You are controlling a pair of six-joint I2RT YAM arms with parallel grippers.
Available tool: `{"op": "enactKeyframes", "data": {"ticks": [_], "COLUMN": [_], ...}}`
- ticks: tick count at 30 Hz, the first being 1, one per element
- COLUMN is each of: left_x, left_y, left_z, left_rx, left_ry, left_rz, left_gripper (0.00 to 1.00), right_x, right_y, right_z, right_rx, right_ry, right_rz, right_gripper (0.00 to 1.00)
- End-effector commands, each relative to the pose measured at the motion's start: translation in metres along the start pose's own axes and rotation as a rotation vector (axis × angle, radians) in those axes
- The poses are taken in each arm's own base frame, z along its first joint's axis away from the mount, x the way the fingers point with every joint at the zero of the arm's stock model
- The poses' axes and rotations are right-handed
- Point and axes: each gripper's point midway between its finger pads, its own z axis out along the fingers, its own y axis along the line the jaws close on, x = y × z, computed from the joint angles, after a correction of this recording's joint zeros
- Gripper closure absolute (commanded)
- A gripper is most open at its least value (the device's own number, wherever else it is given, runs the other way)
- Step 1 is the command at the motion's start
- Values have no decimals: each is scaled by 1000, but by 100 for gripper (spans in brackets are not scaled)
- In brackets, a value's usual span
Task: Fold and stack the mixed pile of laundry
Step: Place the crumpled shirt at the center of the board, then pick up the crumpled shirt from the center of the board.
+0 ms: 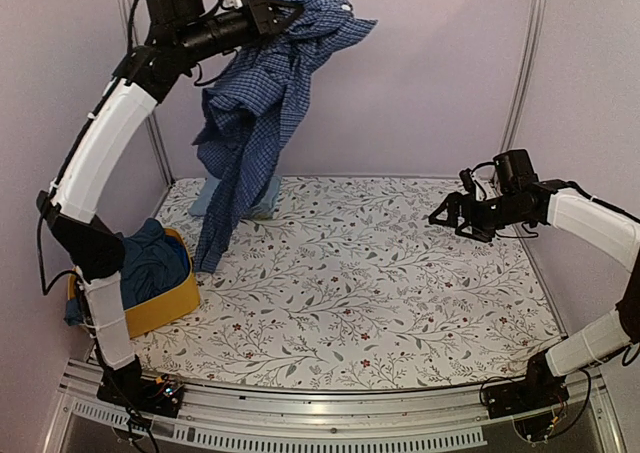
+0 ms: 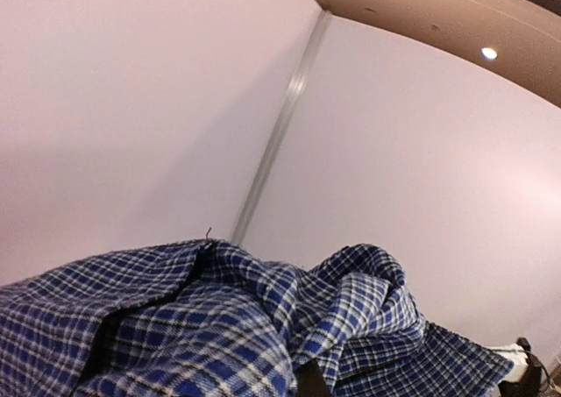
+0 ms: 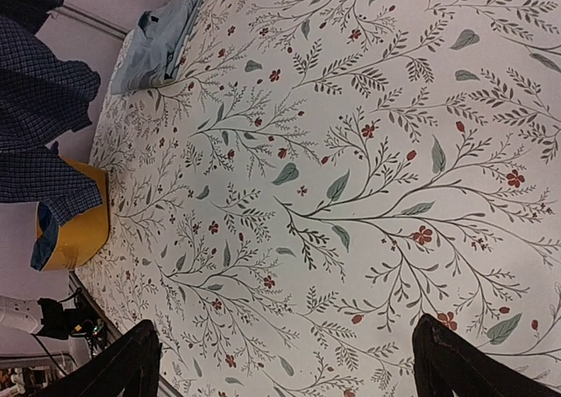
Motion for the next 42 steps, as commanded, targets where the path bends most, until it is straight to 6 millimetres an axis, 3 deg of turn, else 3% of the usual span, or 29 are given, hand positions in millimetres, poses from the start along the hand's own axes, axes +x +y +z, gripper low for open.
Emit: {"op": "enactKeyframes", "data": {"ticks": [1, 3, 5, 7, 9, 10, 11, 14, 17, 18, 19, 23, 25, 31, 36, 42], "left_x": [59, 88, 106, 107, 98, 109, 107, 138, 205, 221, 231, 250, 269, 347, 412, 452], "left_y": [-136, -161, -157, -138, -107, -76, -51, 28, 96, 110, 120, 134, 145, 189, 229, 234], "left_z": [25, 26, 24, 15, 0, -5, -13, -28, -39, -47, -55, -84, -98, -135, -169, -154], "left_rx": [554, 624, 622, 592, 535, 456, 397, 184, -56, -111, -159, -253, -323, -559, -848, -872], "left_ry": [97, 153, 206, 210, 149, 146, 119, 172, 376, 421, 442, 447, 494, 630, 778, 865], "left_rz": [56, 46, 22, -13, -51, -92, -122, -207, -228, -236, -233, -210, -231, -373, -476, -488], "left_gripper": [100, 100, 100, 100, 100, 100, 100, 98, 37, 16, 3, 0, 0, 0, 0, 0], "right_x": [-15, -15, -13, -12, -10, -11, -11, -12, -12, -12, -12, -7, -4, 4, -2, -11], "right_y": [8, 7, 3, 1, -2, -4, -4, -4, -2, -2, -1, 8, 14, 18, 14, 12], "right_z": [-11, -15, -18, -22, -24, -26, -27, -28, -26, -26, -26, -23, -20, -9, -10, -6], "right_rx": [-6, 4, 16, 28, 40, 44, 47, 46, 33, 30, 26, -32, -77, -97, -61, -42], "right_ry": [-55, -65, -72, -82, -90, -97, -101, -106, -99, -97, -95, -67, -46, -2, -16, -29], "right_rz": [-3, 1, 10, 14, 18, 20, 21, 20, 16, 13, 11, -10, -25, -38, -23, 26], "right_gripper": [1, 1, 1, 1, 1, 1, 1, 1, 1, 1, 1, 1, 1, 1, 1, 1]}}
